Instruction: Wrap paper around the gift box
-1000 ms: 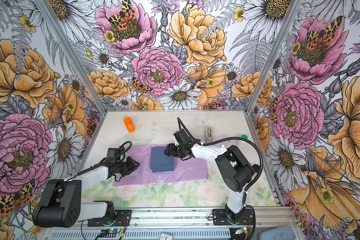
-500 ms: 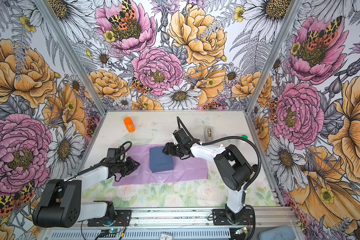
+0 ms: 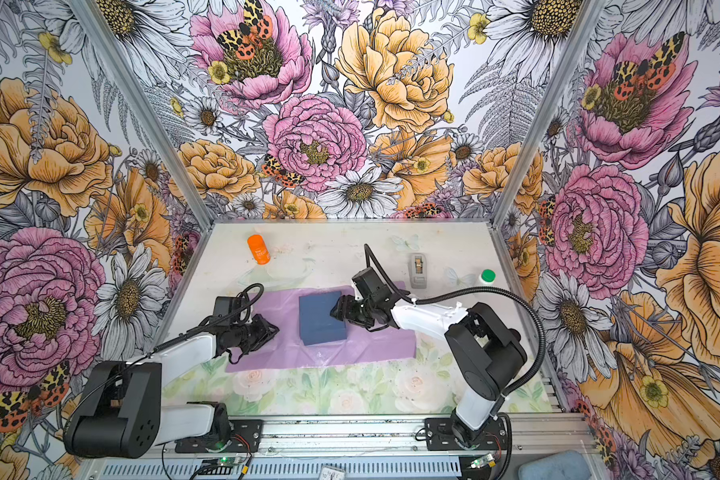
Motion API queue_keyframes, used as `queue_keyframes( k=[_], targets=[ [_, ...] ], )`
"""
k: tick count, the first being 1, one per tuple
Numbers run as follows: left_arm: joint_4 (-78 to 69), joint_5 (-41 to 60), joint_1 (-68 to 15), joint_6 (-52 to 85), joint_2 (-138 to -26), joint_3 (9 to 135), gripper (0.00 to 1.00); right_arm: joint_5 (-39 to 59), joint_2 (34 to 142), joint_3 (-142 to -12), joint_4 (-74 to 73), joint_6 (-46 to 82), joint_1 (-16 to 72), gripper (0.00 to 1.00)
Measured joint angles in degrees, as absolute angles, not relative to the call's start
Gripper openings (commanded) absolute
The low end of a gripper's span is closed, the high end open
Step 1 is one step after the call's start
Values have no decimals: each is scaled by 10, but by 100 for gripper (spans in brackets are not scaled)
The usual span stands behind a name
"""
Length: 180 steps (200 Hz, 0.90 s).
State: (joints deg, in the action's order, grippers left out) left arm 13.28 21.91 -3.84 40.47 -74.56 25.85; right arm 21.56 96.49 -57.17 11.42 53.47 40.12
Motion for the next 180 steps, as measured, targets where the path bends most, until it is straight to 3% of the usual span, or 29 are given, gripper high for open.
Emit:
queue_keyframes(
  k=[86,108,129,180],
  targets=[
    [138,218,-38,403,-743,258,27,215,964,-565,113,564,431,54],
    [139,218,-38,403,-742,258,28,212,962,-564,113,568,433,59],
    [143,219,-38,404,-737,258,36,207,945,-556,113,571,433,65],
    [235,200,-46,405,-666,293,42,186,813,-493,122,567,358,66]
  ],
)
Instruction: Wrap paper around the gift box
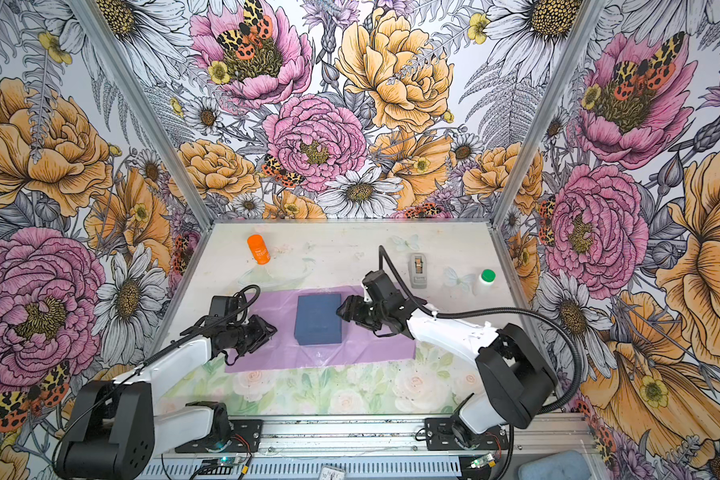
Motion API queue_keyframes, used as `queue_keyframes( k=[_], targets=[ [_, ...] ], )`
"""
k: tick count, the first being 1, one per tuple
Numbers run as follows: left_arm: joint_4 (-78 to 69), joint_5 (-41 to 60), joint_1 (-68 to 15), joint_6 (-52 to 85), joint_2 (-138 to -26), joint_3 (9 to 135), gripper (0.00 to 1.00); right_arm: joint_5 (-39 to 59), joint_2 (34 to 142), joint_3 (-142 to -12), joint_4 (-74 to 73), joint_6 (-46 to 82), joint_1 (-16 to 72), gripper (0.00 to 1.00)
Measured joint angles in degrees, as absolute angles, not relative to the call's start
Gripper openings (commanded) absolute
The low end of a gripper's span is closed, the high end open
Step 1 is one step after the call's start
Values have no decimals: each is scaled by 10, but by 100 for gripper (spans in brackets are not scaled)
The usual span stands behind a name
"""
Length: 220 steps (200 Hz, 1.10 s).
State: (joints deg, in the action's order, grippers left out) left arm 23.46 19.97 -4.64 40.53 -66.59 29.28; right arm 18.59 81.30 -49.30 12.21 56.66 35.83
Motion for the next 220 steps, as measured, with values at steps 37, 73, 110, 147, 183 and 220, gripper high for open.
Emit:
queue_keyframes(
  k=[37,73,110,147,183,220],
  targets=[
    [252,190,-109,404,-626,374,43,172,694,-409,163,568,255,67],
    [247,175,-226,394,-661,457,43,160,579,-319,267,581,153,72],
    [209,173,-277,390,-749,479,42,153,524,-271,343,591,113,74],
    [207,164,-287,390,-796,478,41,184,533,-244,362,598,115,73],
    [203,158,-287,390,-796,474,41,232,544,-211,314,630,142,72],
    [203,154,-286,390,-796,471,41,265,594,-208,218,658,171,72]
  ],
)
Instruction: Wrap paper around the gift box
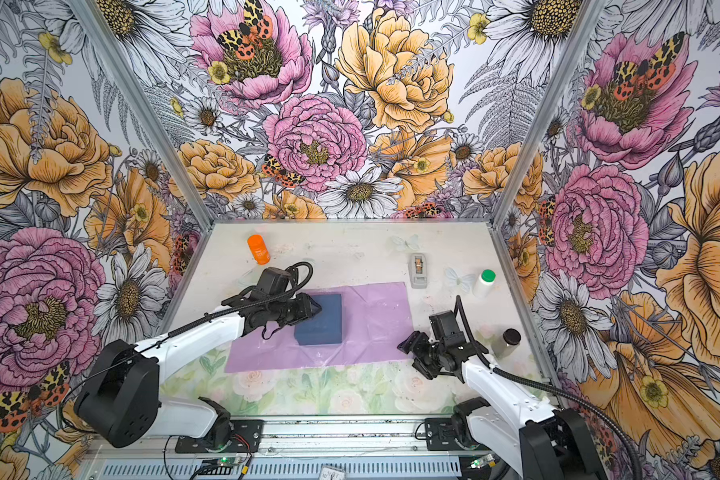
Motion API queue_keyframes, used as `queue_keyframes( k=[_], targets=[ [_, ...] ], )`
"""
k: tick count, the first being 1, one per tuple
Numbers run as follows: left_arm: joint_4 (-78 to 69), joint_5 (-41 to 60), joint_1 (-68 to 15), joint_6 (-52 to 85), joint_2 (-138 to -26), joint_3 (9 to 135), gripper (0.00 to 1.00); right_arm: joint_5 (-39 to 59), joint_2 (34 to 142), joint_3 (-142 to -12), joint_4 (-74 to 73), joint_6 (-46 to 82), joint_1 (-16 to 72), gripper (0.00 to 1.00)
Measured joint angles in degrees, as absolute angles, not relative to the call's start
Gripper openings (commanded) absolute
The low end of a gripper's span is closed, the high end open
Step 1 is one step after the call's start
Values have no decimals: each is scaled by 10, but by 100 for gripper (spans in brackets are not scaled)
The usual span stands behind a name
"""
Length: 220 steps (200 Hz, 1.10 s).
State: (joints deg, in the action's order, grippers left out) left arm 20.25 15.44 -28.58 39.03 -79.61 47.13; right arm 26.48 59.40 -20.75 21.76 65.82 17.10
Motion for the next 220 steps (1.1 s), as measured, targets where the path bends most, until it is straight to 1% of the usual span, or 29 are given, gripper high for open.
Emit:
queue_keyframes(
  k=[26,59,95,116,138,179,220],
  targets=[
    [201,152,-286,390,-796,468,41,270,623,-208,160,666,174,71],
    [201,146,-281,390,-791,463,41,240,627,-207,94,664,173,71],
    [201,145,-275,390,-789,463,41,235,649,-207,-23,655,173,69],
    [201,145,-272,390,-787,463,41,238,667,-207,-42,642,173,67],
    [201,143,-271,390,-779,463,41,237,664,-213,-13,628,173,59],
    [201,139,-263,390,-748,449,41,238,623,-219,59,609,173,46],
    [202,133,-256,390,-743,443,41,239,619,-219,94,605,173,36]
  ],
)
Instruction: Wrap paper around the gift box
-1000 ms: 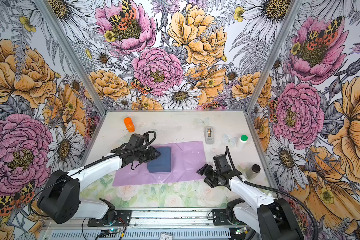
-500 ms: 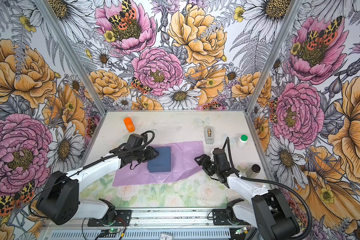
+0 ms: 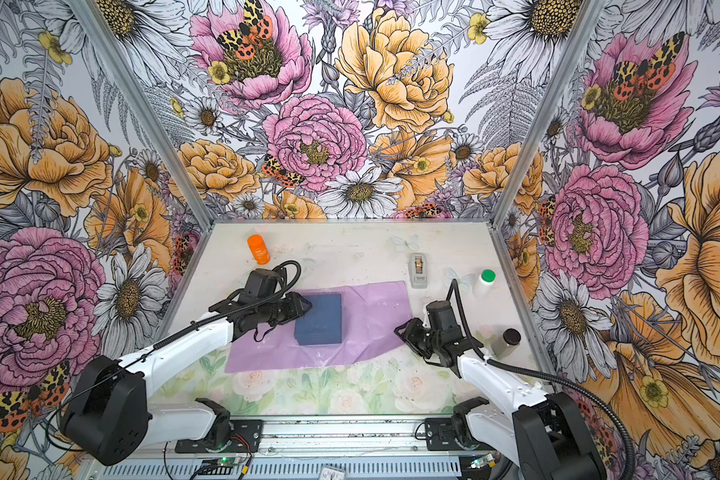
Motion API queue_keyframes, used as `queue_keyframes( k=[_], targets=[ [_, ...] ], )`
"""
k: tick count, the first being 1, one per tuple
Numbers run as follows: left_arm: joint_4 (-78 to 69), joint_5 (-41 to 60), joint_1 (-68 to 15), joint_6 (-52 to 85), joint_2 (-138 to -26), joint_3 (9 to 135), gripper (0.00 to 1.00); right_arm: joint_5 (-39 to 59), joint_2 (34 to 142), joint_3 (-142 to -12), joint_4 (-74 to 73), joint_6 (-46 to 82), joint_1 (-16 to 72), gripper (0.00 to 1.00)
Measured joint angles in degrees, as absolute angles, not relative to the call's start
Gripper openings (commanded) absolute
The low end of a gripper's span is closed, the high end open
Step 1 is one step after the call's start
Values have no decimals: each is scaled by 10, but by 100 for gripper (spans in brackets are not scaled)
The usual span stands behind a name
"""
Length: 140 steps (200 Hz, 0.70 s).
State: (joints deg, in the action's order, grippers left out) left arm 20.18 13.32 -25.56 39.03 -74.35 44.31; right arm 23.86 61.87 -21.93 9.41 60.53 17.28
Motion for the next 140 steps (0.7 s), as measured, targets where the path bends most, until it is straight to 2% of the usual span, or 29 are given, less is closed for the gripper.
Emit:
queue_keyframes(
  k=[78,140],
  targets=[
    [217,129,-232,389,-714,443,41,238,587,-220,124,606,161,27],
    [236,130,-203,376,-733,446,41,238,575,-221,145,622,156,13]
  ],
)
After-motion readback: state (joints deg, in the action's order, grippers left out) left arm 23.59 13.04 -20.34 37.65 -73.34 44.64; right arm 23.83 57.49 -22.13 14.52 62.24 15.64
